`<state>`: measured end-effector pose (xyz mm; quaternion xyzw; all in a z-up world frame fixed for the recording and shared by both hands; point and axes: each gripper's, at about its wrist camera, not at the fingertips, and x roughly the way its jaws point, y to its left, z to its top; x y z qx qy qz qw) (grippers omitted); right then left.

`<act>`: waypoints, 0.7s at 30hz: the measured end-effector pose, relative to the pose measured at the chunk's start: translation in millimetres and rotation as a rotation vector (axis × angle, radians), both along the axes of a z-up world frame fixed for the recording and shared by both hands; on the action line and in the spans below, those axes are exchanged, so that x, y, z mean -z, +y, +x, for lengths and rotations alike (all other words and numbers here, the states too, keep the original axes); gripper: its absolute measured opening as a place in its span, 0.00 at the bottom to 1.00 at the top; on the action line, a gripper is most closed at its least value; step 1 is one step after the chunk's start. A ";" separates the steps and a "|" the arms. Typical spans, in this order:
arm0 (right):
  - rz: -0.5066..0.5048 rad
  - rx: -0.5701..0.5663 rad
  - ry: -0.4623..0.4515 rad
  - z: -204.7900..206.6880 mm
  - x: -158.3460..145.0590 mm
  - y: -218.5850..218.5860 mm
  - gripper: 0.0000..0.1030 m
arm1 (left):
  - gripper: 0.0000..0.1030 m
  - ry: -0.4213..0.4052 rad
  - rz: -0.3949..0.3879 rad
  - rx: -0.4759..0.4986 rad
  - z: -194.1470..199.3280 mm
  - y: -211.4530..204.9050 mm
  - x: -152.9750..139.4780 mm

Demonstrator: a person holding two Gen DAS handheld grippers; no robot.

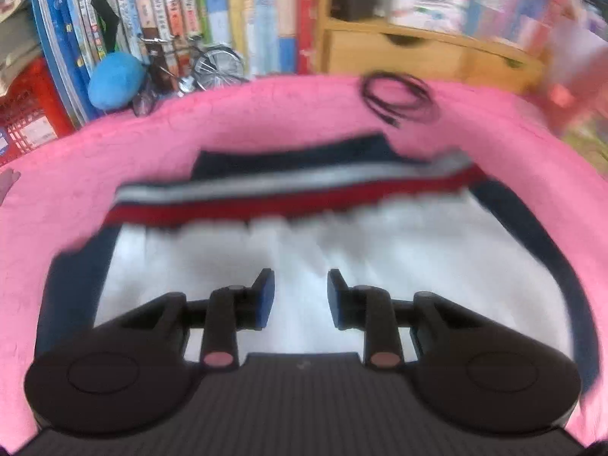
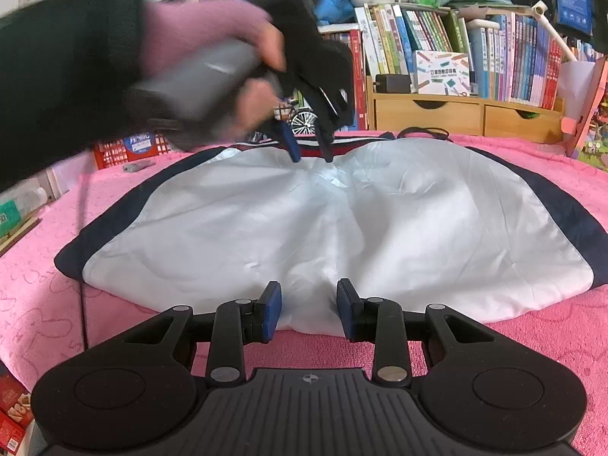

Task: Fold clothes
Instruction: 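Move the right tool to the navy sleeve beside the jacket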

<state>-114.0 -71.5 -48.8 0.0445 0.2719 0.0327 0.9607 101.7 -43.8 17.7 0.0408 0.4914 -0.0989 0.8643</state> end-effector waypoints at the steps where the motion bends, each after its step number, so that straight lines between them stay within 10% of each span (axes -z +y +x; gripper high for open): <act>1: 0.001 0.001 0.000 0.5 -0.3 0.1 0.32 | 0.28 0.016 0.000 0.037 -16.2 0.2 -2.4; 9: -0.005 0.000 -0.003 2.3 -0.3 1.4 0.32 | 0.31 0.172 0.049 0.144 -73.9 -13.4 23.7; 21: -0.016 -0.005 -0.008 3.2 0.4 2.9 0.32 | 0.36 0.082 0.029 0.075 -37.9 -12.6 31.3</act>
